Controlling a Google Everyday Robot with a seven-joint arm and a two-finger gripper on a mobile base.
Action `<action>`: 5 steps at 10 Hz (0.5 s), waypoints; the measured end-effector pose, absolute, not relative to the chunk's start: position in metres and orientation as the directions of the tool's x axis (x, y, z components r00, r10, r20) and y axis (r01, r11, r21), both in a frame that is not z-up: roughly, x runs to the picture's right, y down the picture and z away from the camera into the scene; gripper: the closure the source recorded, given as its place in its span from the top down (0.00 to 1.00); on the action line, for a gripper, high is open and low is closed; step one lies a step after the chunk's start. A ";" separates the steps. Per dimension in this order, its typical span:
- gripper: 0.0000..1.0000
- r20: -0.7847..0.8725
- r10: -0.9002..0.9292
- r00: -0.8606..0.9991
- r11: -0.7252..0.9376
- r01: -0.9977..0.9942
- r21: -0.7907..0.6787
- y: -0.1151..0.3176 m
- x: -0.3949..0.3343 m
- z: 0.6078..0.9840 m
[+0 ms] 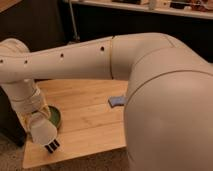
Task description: Place the ceramic cup over the eraser
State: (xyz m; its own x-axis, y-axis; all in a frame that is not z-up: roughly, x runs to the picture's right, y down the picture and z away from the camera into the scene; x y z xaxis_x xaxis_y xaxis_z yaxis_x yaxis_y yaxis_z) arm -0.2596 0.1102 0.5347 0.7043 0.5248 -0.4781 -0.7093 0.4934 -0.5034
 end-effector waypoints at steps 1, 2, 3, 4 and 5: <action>0.00 -0.470 0.523 0.711 0.500 -0.702 -0.507 0.113 -0.264 0.536; 0.00 -0.460 0.526 0.716 0.508 -0.698 -0.505 0.114 -0.265 0.541; 0.00 -0.456 0.530 0.716 0.508 -0.698 -0.505 0.114 -0.267 0.545; 0.00 -0.452 0.532 0.716 0.509 -0.697 -0.505 0.114 -0.267 0.549; 0.00 -0.448 0.534 0.717 0.510 -0.696 -0.507 0.113 -0.268 0.553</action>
